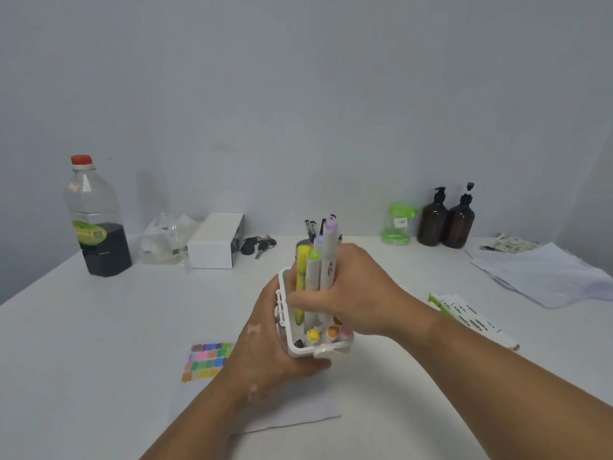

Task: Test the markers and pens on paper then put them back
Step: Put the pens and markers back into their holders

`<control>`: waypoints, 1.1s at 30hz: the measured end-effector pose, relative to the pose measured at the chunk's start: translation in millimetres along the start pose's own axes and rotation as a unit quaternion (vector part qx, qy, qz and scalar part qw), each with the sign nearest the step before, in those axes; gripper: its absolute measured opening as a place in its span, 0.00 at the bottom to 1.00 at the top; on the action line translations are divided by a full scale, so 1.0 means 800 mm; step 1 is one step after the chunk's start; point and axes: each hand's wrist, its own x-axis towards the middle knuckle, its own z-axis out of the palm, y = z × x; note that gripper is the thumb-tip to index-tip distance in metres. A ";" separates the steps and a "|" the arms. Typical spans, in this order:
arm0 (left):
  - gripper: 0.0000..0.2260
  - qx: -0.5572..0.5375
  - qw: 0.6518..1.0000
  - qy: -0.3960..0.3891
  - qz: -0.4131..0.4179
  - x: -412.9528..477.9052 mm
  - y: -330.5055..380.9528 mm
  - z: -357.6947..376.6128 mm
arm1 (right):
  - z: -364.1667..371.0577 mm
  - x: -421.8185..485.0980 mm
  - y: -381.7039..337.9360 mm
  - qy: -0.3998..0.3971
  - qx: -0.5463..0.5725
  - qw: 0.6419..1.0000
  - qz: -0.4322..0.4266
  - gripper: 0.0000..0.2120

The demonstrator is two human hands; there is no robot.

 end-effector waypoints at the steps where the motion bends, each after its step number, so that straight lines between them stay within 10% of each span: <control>1: 0.49 0.003 1.000 0.000 0.009 0.002 0.004 0.000 | 0.000 -0.003 0.000 -0.020 -0.016 1.000 -0.008 0.08; 12: 0.49 0.009 0.999 -0.013 -0.034 0.002 -0.004 0.001 | -0.031 -0.023 0.002 -0.050 0.010 0.998 -0.024 0.15; 19: 0.50 -0.008 0.997 -0.034 -0.068 0.014 0.001 0.022 | -0.130 -0.031 0.090 0.193 0.042 0.965 0.174 0.05; 23: 0.49 -0.014 0.997 -0.038 -0.066 0.027 0.001 0.044 | -0.115 -0.047 0.175 0.011 -0.262 0.912 0.315 0.16; 33: 0.44 -0.021 0.997 -0.045 -0.058 0.038 -0.007 0.060 | -0.055 -0.037 0.221 -0.047 -0.324 0.883 0.335 0.15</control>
